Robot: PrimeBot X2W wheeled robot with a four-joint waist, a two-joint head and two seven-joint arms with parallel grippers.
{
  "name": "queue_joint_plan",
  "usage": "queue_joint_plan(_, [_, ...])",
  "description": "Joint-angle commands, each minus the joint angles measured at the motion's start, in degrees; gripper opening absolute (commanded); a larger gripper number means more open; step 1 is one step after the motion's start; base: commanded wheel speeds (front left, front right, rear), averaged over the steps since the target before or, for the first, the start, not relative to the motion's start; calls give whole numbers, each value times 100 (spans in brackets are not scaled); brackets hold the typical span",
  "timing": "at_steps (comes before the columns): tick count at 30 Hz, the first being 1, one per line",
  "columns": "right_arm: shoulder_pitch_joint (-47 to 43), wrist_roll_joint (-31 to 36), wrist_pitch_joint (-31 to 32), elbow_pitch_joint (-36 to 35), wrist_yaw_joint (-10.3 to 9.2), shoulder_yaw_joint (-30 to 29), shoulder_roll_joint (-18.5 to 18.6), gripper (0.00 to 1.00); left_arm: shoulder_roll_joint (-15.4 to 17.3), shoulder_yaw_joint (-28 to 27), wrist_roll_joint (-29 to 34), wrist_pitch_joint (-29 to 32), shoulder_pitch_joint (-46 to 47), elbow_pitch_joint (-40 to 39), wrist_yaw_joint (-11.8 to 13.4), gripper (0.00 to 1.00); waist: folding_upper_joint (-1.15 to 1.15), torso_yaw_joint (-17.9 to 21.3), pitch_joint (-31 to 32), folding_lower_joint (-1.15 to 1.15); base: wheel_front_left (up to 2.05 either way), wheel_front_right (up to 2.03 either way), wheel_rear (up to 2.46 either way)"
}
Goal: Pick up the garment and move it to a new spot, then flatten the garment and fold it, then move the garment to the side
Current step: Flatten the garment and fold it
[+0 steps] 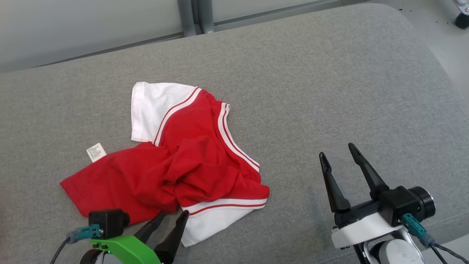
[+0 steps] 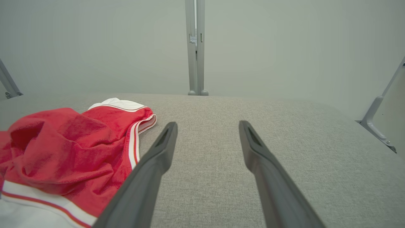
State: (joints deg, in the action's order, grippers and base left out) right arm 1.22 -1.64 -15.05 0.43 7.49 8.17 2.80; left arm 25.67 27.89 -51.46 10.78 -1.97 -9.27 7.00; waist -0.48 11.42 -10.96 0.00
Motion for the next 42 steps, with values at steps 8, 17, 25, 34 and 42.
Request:
queue_joint_plan(8, [149, -140, -20, -87, 1, -53, 13, 100, 128, 181, -208, 472, 193, 91, -176, 100, 48, 418, -354, 0, 0, 0, 0])
queue_joint_plan(17, [234, -313, -20, -99, 1, -33, 15, 100, -217, 522, -223, 613, 566, 530, -484, 0, 48, 593, -507, 0, 0, 0, 0])
queue_joint_plan(25, [216, -391, -20, -6, 1, -8, 16, 100, -937, 347, -635, 632, 1429, -29, -467, 0, 48, 680, -424, 0, 0, 0, 0])
queue_joint_plan(34, [422, -486, -20, 52, 1, 224, 16, 100, -1946, 360, -234, 285, 2990, 958, -83, 0, 48, 1179, -417, 0, 0, 0, 0])
queue_joint_plan(42, [418, -666, -20, 57, 1, 311, 14, 100, -2227, 430, 46, -425, 3831, 2135, 81, 0, 48, 1681, -566, 0, 0, 0, 0])
